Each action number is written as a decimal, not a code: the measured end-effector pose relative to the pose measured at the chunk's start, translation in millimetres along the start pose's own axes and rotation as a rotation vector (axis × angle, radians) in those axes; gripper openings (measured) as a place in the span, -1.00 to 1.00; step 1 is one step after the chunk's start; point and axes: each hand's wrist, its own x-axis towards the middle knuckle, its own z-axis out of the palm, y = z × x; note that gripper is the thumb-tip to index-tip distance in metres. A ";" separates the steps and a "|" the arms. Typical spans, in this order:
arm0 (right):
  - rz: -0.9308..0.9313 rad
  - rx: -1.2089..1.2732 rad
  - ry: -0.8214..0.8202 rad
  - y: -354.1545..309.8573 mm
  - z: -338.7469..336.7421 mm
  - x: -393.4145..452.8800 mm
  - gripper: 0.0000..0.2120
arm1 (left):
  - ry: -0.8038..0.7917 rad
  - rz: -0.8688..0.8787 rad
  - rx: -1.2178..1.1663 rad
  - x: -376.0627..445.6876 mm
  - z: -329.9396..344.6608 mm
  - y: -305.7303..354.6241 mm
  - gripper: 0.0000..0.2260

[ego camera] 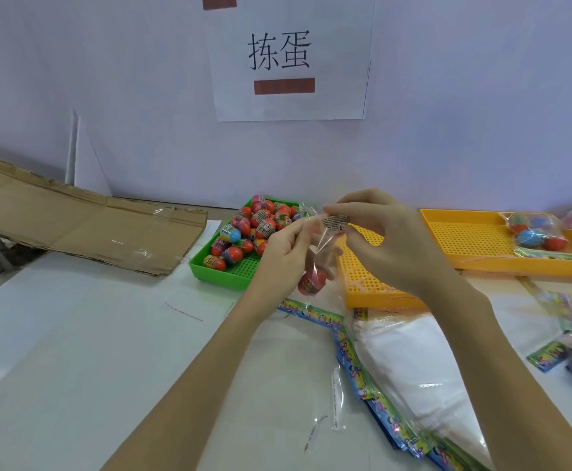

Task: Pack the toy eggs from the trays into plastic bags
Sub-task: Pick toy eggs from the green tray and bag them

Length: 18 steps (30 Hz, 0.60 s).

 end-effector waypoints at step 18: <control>0.135 0.151 0.180 -3.8 3.8 4.2 -0.82 | -0.013 0.011 0.130 2.6 -0.8 -3.4 -0.72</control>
